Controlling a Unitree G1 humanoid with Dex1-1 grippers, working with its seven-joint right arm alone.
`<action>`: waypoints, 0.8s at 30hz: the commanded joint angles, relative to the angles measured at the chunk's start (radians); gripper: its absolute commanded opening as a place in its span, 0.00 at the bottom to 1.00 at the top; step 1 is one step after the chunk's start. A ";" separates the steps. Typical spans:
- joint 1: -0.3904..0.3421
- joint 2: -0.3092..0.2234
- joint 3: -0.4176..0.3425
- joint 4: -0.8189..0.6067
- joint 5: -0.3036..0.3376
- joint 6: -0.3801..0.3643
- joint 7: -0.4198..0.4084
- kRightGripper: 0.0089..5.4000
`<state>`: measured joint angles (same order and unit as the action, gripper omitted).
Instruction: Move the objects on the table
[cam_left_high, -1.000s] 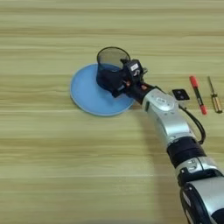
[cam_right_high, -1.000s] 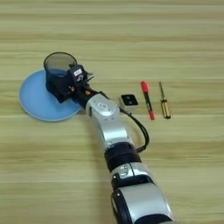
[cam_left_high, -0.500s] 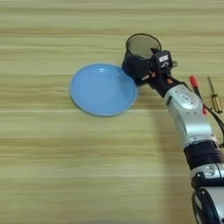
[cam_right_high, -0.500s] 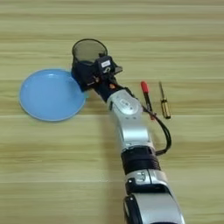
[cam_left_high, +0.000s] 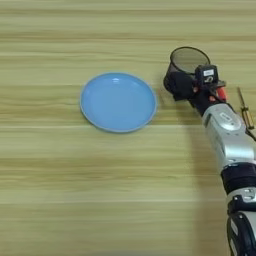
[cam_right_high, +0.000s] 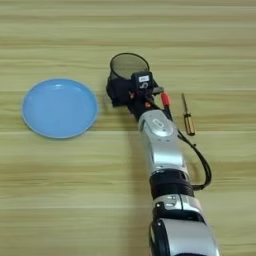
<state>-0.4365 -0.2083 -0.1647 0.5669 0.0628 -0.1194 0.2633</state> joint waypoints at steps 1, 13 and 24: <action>-0.101 -0.022 -0.006 0.002 0.015 -0.025 -0.008 0.88; -0.120 -0.014 0.004 0.078 0.015 -0.038 0.015 0.88; -0.134 -0.012 0.022 0.145 0.000 -0.066 0.016 0.88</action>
<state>-0.4858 -0.1958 -0.1438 0.7448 0.0627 -0.1584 0.2868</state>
